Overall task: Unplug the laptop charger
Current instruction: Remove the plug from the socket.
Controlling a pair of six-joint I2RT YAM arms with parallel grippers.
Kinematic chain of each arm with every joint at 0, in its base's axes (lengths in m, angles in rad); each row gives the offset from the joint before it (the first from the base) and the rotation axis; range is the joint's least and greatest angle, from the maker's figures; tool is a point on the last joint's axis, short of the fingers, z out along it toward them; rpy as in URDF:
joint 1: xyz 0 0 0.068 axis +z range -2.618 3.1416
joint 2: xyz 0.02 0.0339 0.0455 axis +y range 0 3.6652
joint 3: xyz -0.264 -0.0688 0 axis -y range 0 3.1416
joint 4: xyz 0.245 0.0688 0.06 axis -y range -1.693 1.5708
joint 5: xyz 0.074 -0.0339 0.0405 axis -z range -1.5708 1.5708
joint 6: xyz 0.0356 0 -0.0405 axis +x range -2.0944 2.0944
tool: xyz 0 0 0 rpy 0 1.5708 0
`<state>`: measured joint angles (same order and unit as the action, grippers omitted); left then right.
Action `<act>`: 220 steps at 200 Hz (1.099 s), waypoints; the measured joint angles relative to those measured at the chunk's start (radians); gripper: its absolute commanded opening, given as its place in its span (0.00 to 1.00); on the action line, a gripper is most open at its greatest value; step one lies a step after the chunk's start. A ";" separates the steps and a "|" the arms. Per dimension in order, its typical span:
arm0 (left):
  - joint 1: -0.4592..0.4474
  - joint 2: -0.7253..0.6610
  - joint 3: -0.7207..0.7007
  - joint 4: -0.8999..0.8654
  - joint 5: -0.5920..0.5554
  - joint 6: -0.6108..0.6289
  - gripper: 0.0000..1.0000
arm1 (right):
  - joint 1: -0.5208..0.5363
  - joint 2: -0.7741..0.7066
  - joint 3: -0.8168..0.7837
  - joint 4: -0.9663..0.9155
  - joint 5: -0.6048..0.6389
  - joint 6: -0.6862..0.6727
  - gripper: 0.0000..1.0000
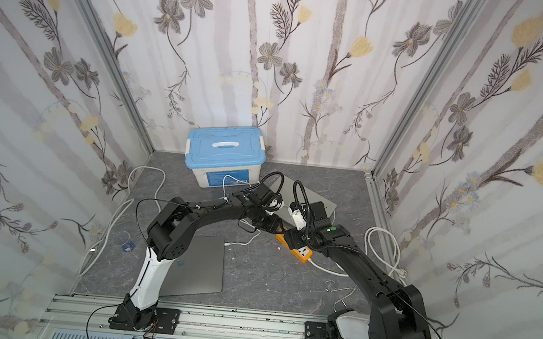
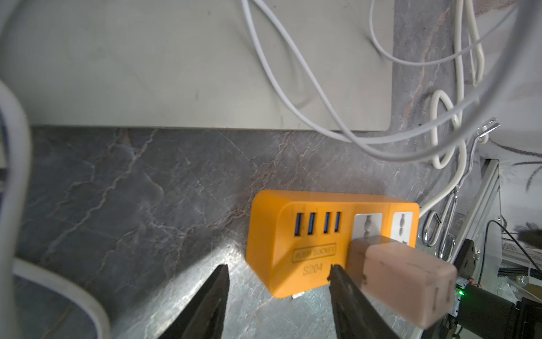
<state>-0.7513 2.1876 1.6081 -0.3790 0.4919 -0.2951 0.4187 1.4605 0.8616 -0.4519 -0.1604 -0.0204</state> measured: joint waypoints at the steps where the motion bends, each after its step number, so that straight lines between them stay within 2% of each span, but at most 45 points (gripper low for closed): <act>1: 0.000 0.001 0.000 0.000 -0.001 0.000 0.58 | 0.000 0.002 0.001 -0.001 0.000 -0.001 0.77; 50: -0.002 0.020 0.002 -0.004 -0.017 0.000 0.58 | 0.026 0.119 0.056 -0.031 0.074 -0.015 0.72; 96: -0.002 0.023 0.006 -0.006 -0.021 0.001 0.58 | 0.029 0.193 0.097 -0.059 0.120 -0.027 0.60; 117: -0.001 0.023 0.006 -0.008 -0.023 0.003 0.59 | 0.033 0.206 0.104 -0.060 0.121 -0.034 0.56; 197: 0.002 0.042 0.022 -0.013 0.008 0.000 0.59 | 0.043 0.214 0.107 -0.074 0.118 -0.089 0.31; 220: 0.005 0.045 0.023 -0.010 0.015 0.000 0.59 | 0.043 0.203 0.106 -0.087 0.114 -0.101 0.27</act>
<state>-0.7460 2.2322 1.6306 -0.3885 0.5072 -0.2951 0.4618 1.6638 0.9676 -0.5388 -0.0463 -0.1219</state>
